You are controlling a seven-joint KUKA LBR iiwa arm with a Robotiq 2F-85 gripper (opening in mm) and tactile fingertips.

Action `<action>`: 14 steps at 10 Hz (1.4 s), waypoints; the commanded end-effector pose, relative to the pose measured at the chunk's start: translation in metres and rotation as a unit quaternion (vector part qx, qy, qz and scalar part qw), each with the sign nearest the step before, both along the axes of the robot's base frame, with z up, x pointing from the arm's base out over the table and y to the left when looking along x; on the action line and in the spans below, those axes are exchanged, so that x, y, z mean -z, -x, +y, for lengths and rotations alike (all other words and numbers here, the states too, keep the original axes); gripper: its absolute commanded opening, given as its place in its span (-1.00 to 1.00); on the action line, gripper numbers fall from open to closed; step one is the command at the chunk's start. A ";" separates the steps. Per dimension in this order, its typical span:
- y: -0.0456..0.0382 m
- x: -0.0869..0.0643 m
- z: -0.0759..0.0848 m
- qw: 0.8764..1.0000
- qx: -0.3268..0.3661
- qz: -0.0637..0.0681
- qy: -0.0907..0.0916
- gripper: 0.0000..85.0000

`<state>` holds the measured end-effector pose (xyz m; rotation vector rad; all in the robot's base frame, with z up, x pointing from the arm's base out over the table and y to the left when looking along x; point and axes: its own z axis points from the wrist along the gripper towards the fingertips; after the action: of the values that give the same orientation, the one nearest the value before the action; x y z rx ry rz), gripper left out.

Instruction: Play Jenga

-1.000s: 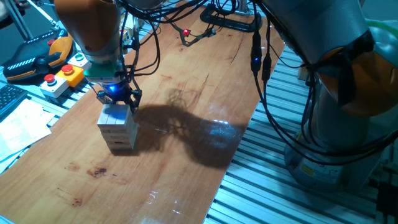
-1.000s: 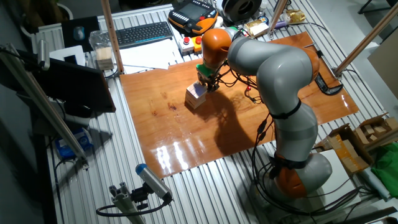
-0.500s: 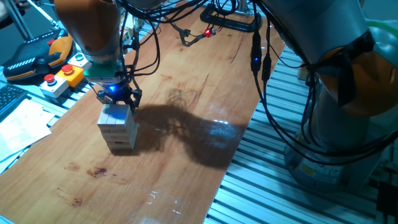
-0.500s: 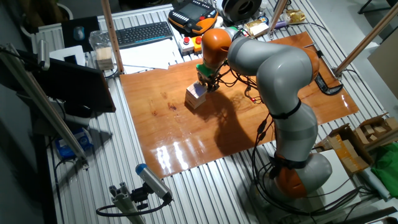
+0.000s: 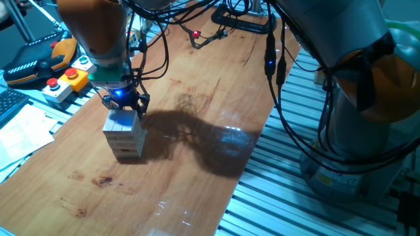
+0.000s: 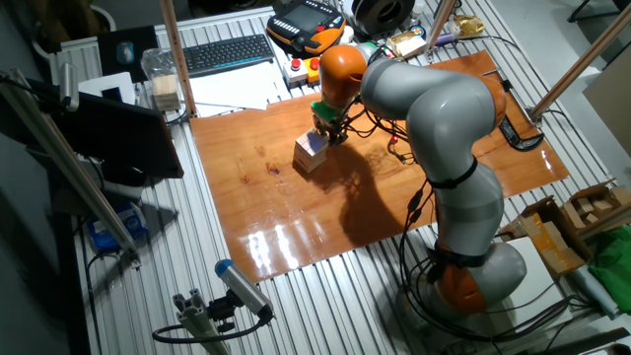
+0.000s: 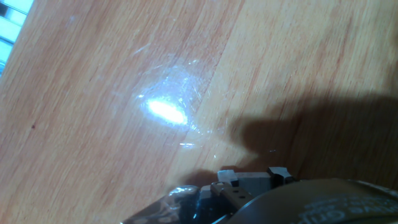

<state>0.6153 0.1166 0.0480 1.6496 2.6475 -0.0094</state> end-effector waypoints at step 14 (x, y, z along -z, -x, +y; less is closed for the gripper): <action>-0.0012 0.000 -0.003 1.000 -0.002 0.000 0.000 -0.98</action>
<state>0.6165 0.1139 0.0482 1.6442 2.6518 -0.0102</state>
